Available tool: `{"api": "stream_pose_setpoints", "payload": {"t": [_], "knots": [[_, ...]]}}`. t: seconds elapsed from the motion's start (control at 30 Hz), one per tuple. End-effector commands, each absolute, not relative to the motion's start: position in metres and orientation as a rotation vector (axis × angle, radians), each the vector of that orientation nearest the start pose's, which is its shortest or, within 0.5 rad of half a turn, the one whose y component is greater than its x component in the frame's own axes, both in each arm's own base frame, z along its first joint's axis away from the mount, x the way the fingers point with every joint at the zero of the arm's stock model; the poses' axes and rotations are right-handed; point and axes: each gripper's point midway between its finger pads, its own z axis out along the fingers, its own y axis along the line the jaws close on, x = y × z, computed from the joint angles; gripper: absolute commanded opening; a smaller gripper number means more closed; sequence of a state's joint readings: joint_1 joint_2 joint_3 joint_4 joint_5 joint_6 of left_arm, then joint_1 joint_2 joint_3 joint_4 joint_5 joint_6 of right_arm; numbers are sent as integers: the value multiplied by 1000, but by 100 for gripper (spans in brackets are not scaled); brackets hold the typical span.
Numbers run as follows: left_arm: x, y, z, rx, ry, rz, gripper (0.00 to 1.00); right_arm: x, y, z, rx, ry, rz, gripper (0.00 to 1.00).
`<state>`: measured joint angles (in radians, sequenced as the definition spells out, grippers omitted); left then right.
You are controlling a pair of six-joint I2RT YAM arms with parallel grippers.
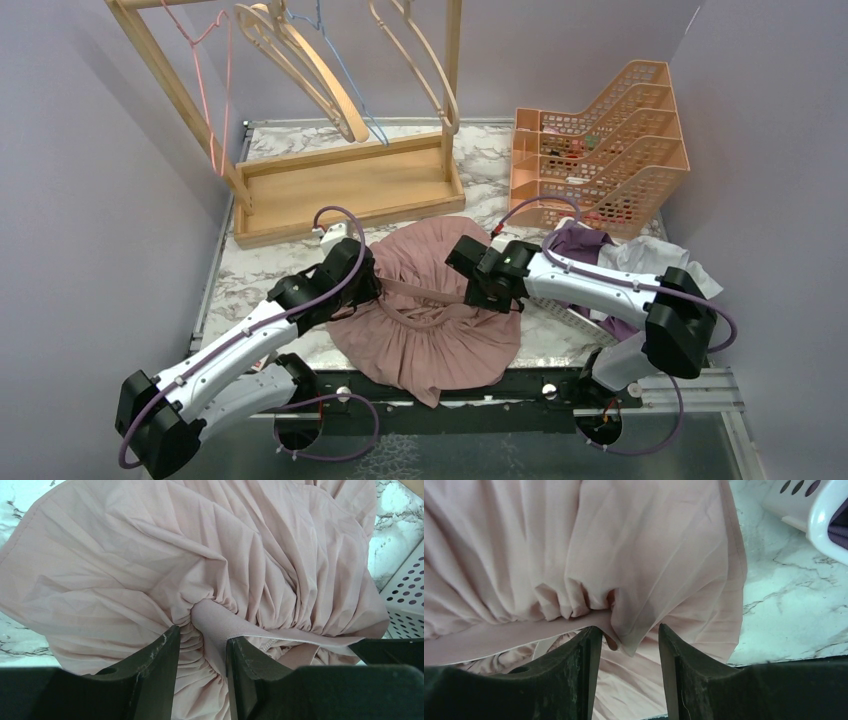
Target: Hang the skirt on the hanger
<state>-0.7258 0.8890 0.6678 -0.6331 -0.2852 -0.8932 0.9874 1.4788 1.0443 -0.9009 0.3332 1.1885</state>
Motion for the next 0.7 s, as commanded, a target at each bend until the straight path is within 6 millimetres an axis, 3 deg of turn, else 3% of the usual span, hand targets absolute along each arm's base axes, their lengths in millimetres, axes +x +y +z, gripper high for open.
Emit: {"api": "stream_pose_setpoints", "payload": {"t": [0.0, 0.07, 0.23, 0.37, 0.5, 0.67], "knots": [[206, -147, 118, -327, 2395, -368, 35, 177, 221, 76, 362, 2700, 5, 45], [208, -146, 118, -318, 2397, -362, 28, 176, 221, 77, 343, 2705, 11, 40], [213, -148, 133, -292, 2381, -387, 1, 181, 218, 90, 288, 2675, 12, 5], [217, -146, 163, -284, 2347, -401, 0, 187, 216, 119, 190, 2639, 19, 1], [216, -137, 204, -316, 2312, -397, 0, 196, 214, 169, 94, 2558, 63, 1], [219, -128, 274, -352, 2207, -422, 0, 212, 225, 256, -25, 2397, 225, 1]]}}
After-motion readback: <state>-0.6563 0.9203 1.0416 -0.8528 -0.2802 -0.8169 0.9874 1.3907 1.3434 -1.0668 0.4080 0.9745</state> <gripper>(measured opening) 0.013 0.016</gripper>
